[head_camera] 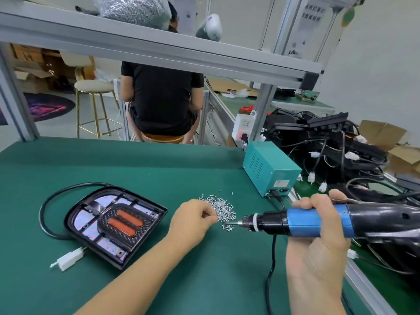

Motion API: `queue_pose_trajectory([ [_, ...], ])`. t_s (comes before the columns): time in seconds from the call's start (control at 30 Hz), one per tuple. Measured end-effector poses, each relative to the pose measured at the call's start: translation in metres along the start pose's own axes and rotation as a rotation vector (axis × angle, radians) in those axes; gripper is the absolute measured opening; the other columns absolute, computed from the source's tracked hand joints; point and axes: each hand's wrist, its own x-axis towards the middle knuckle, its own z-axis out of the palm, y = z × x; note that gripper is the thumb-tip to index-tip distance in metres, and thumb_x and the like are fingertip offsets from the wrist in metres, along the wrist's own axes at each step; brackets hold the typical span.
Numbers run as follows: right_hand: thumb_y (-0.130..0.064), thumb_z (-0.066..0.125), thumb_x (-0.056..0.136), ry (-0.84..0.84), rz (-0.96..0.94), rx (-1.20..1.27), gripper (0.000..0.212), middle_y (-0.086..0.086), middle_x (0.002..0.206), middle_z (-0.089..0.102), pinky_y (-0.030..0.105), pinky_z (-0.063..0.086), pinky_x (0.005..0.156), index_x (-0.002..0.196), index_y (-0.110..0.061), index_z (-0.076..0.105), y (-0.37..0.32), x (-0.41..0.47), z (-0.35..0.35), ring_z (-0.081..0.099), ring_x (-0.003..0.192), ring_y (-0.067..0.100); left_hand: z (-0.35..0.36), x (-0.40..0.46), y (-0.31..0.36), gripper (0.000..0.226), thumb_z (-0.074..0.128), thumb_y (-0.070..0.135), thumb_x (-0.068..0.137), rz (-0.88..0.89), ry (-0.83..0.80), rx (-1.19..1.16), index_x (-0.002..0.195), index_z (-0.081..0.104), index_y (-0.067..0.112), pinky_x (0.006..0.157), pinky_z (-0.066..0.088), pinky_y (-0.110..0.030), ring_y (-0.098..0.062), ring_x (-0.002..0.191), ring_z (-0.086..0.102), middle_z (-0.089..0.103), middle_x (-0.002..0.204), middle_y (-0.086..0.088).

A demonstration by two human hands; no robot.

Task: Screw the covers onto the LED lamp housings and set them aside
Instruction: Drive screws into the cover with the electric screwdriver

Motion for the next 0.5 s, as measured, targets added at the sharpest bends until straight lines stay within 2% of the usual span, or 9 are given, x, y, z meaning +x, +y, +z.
queue_pose_trajectory([
  [0.03, 0.003, 0.051, 0.092, -0.016, -0.051, 0.063, 0.023, -0.006, 0.067, 0.052, 0.019, 0.05, 0.066, 0.095, -0.02, 0.05, 0.001, -0.005, 0.005, 0.051, 0.062, 0.008, -0.011, -0.01, 0.001, 0.012, 0.065, 0.009, 0.084, -0.055, -0.012, -0.275, 0.075, 0.071, 0.014, 0.058, 0.044, -0.017, -0.008, 0.061, 0.055, 0.065, 0.065, 0.009],
  [0.1, -0.002, 0.057, 0.084, -0.051, -0.081, 0.135, 0.025, -0.009, 0.069, 0.052, 0.022, 0.05, 0.074, 0.092, -0.025, 0.053, -0.001, -0.01, 0.009, 0.053, 0.063, 0.006, -0.029, -0.026, -0.001, 0.013, 0.067, 0.002, 0.082, -0.156, -0.04, -0.784, 0.074, 0.072, 0.01, 0.054, 0.046, -0.016, -0.009, 0.056, 0.055, 0.068, 0.067, -0.002],
  [0.2, -0.012, 0.057, 0.082, -0.16, -0.036, 0.227, 0.018, -0.011, 0.068, 0.053, 0.023, 0.05, 0.076, 0.092, -0.026, 0.054, 0.0, -0.018, 0.03, 0.053, 0.063, 0.004, -0.058, -0.051, -0.005, 0.006, 0.066, 0.003, 0.074, -0.191, -0.03, -1.194, 0.077, 0.071, 0.006, 0.053, 0.051, -0.019, -0.012, 0.057, 0.059, 0.069, 0.073, -0.011],
  [0.33, -0.015, 0.056, 0.082, -0.265, -0.012, 0.279, 0.014, -0.012, 0.064, 0.051, 0.022, 0.051, 0.072, 0.091, -0.026, 0.053, 0.002, -0.036, 0.063, 0.051, 0.058, 0.003, -0.085, -0.072, -0.009, 0.011, 0.064, 0.007, 0.069, -0.186, 0.021, -1.315, 0.079, 0.069, 0.004, 0.052, 0.051, -0.02, -0.012, 0.056, 0.058, 0.066, 0.071, -0.009],
  [0.5, -0.015, 0.054, 0.083, -0.364, 0.001, 0.278, 0.013, -0.012, 0.064, 0.05, 0.022, 0.05, 0.072, 0.091, -0.026, 0.052, 0.013, -0.054, 0.095, 0.05, 0.059, 0.003, -0.107, -0.089, -0.015, 0.011, 0.063, 0.008, 0.069, -0.154, 0.071, -1.366, 0.069, 0.074, 0.009, 0.052, 0.051, -0.019, -0.012, 0.055, 0.058, 0.066, 0.071, -0.011],
])
